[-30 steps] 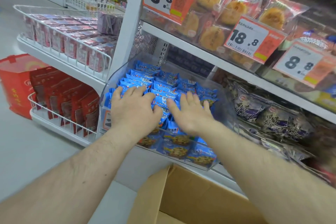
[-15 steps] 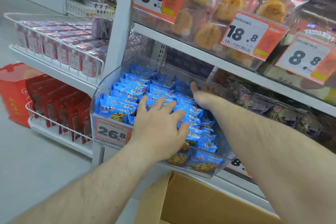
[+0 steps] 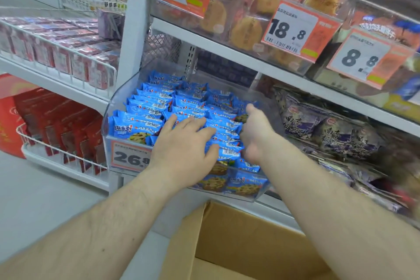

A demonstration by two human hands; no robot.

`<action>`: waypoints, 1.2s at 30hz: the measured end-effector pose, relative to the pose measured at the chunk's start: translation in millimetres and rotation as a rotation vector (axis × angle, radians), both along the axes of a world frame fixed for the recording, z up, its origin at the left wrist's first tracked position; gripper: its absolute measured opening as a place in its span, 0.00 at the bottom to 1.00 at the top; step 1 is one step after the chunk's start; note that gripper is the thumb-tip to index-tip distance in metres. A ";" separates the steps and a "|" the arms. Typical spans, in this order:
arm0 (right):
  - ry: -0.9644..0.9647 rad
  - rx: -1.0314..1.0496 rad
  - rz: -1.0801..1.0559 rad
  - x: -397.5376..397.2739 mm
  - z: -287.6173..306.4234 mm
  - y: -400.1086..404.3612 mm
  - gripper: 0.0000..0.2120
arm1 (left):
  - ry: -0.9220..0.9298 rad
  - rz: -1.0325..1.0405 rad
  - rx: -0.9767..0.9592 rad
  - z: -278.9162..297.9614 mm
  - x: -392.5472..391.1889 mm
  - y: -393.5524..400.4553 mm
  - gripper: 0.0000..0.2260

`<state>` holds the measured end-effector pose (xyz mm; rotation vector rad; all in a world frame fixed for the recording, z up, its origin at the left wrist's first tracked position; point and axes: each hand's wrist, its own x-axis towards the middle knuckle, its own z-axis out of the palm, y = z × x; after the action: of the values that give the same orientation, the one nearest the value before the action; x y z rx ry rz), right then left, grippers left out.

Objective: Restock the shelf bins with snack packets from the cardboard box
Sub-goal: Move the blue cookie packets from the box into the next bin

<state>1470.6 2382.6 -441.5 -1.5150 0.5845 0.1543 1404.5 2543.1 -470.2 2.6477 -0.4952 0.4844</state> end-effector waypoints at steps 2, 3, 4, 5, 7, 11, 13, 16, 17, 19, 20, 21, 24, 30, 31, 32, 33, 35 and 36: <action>-0.022 0.039 0.044 -7.3 -7.9 7.6 0.49 | 0.002 -0.009 -0.013 -0.8 -0.5 1.7 0.25; -0.031 0.069 0.035 -8.5 -9.9 9.8 0.51 | 0.003 -0.016 -0.007 -1.9 -0.1 1.6 0.23; -0.036 0.108 0.026 -12.9 -8.3 14.4 0.51 | -0.003 -0.024 -0.008 -1.9 0.8 1.0 0.21; -0.037 0.137 0.035 -15.9 -6.1 14.9 0.48 | -0.014 -0.025 -0.015 -1.8 1.2 0.0 0.20; -0.066 0.190 0.031 -30.1 7.4 15.9 0.41 | -0.092 -0.051 -0.098 0.8 -2.3 -1.1 0.19; -0.273 -0.663 0.014 -84.6 25.6 5.4 0.22 | -0.148 -0.098 -0.593 5.8 -30.5 -0.8 0.11; -0.396 -1.160 0.122 -115.1 17.2 -4.9 0.15 | 0.236 0.002 -0.846 3.5 -48.2 -1.6 0.13; -0.270 -1.477 0.297 -140.0 1.4 -9.3 0.14 | 0.998 0.240 -1.175 -6.0 -55.5 9.8 0.10; -0.233 -1.540 0.336 -142.1 -2.4 -7.4 0.15 | 1.176 0.309 -1.275 -7.1 -57.6 14.7 0.11; -0.236 -1.686 0.391 -139.6 -9.0 -2.6 0.18 | 1.285 0.393 -1.426 -14.1 -57.8 19.3 0.24; -0.262 -1.750 0.403 -136.9 -11.8 -1.2 0.19 | 1.258 0.410 -1.484 -17.7 -56.0 19.6 0.31; -0.273 -1.788 0.416 -134.6 -13.5 -0.3 0.20 | 1.220 0.397 -1.542 -19.2 -55.1 18.4 0.34; -0.262 -1.819 0.445 -126.5 -12.1 -2.1 0.20 | 1.090 0.298 -1.667 -22.9 -48.2 9.0 0.25; -0.347 -1.796 0.356 -109.9 -3.2 -0.4 0.20 | 0.878 0.383 -1.713 -20.5 -30.7 -3.0 0.10; -0.352 -1.810 0.326 -105.8 1.1 0.5 0.21 | 0.855 0.383 -1.709 -20.2 -25.9 -3.0 0.09; -0.351 -1.819 0.299 -100.8 5.2 0.4 0.22 | 0.837 0.380 -1.702 -20.0 -20.5 -2.4 0.10; -0.344 -1.821 0.282 -95.3 9.0 0.1 0.22 | 0.830 0.371 -1.697 -20.3 -14.3 -1.6 0.12; -0.329 -1.813 0.280 -83.1 11.9 -2.0 0.22 | 0.839 0.340 -1.726 -21.5 -2.2 -0.2 0.15; -0.323 -1.808 0.284 -76.9 10.9 -3.6 0.22 | 0.848 0.325 -1.755 -21.2 2.0 0.0 0.15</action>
<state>1393.7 2379.0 -430.6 -3.2681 0.1056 -0.5750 1406.6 2543.1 -491.4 0.9656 0.4910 -0.1788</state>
